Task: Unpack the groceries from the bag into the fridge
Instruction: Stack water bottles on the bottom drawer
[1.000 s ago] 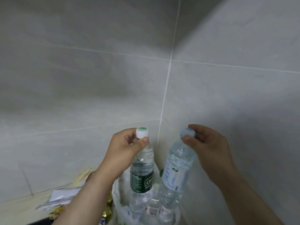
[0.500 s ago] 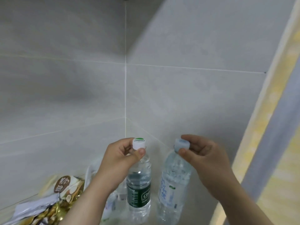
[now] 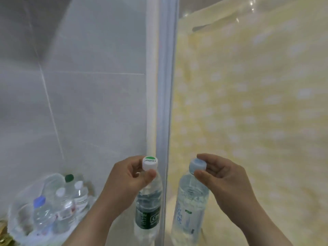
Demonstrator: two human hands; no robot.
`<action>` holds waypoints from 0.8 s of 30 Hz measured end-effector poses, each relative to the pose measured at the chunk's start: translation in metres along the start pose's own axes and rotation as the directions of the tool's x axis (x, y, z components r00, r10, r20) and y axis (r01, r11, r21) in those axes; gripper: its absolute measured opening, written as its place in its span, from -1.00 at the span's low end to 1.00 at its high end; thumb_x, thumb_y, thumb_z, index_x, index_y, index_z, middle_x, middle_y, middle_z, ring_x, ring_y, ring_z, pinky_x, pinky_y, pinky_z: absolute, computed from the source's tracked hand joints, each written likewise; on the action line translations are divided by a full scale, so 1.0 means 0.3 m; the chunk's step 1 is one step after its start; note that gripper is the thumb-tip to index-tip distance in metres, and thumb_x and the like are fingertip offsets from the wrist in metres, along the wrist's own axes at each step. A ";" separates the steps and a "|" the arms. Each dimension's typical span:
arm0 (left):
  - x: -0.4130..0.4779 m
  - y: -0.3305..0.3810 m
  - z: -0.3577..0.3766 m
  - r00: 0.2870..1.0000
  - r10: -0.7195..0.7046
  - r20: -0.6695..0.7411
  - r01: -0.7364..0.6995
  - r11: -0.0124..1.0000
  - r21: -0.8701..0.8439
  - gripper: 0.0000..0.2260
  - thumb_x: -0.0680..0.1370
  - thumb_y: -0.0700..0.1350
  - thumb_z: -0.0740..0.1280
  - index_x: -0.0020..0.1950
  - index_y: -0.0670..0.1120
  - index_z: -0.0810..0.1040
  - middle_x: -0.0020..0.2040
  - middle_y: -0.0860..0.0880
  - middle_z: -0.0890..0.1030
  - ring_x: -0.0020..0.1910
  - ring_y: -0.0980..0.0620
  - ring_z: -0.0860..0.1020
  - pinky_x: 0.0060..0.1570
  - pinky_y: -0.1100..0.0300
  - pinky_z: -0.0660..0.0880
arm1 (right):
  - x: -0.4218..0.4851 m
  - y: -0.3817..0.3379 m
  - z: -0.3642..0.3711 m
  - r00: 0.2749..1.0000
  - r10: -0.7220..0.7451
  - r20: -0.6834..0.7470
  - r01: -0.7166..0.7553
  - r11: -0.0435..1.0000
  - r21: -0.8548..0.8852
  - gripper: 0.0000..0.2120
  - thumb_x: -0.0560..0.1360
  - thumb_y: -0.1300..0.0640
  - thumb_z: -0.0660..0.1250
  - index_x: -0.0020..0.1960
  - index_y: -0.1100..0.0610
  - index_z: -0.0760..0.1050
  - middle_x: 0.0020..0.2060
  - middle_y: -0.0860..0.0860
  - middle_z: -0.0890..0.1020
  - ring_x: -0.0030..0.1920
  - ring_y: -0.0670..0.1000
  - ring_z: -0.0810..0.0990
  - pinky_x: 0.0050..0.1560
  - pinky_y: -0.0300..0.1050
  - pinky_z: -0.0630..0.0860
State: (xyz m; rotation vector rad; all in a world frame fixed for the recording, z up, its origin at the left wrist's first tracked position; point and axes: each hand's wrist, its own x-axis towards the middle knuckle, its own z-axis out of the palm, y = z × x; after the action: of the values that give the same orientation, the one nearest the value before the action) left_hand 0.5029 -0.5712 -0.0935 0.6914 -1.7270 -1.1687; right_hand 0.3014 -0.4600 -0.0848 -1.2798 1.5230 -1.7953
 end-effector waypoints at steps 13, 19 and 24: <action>-0.112 0.132 0.768 0.876 0.102 0.471 0.042 0.958 -0.284 -0.84 0.36 -0.11 0.53 -0.10 -0.10 0.69 -0.14 -0.11 0.72 -0.18 0.05 0.66 -0.12 0.22 0.58 | -0.449 -0.138 -0.663 0.867 0.031 -0.498 -0.127 0.979 -0.161 -0.67 0.37 0.46 0.47 0.03 0.13 0.64 -0.19 0.06 0.74 -0.18 -0.05 0.69 -0.19 -0.31 0.58; -0.139 0.194 1.115 0.720 0.185 0.669 0.103 0.924 -0.367 -0.80 0.36 -0.19 0.43 -0.03 -0.09 0.65 -0.11 -0.10 0.72 -0.17 0.05 0.66 -0.15 0.27 0.58 | -0.611 -0.186 -0.882 0.696 -0.012 -0.718 -0.243 0.937 -0.251 -0.66 0.38 0.39 0.49 -0.01 0.00 0.63 -0.17 -0.05 0.74 -0.11 -0.11 0.69 -0.09 -0.28 0.60; -0.147 0.246 1.361 0.529 0.300 0.794 0.063 0.919 -0.390 -0.79 0.47 -0.35 0.41 -0.09 -0.04 0.69 -0.10 -0.07 0.72 -0.15 0.06 0.67 -0.07 0.19 0.58 | -0.713 -0.223 -1.003 0.536 -0.045 -0.843 -0.306 0.920 -0.244 -0.65 0.43 0.33 0.47 0.08 -0.05 0.57 -0.11 -0.23 0.71 -0.03 -0.24 0.66 -0.15 -0.40 0.55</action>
State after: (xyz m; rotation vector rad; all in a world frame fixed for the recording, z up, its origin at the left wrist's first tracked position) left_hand 0.1561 -0.3392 -0.0980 -0.3558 -2.1577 -1.8505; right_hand 0.1562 -0.1140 -0.0844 -0.2972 2.4861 -2.2233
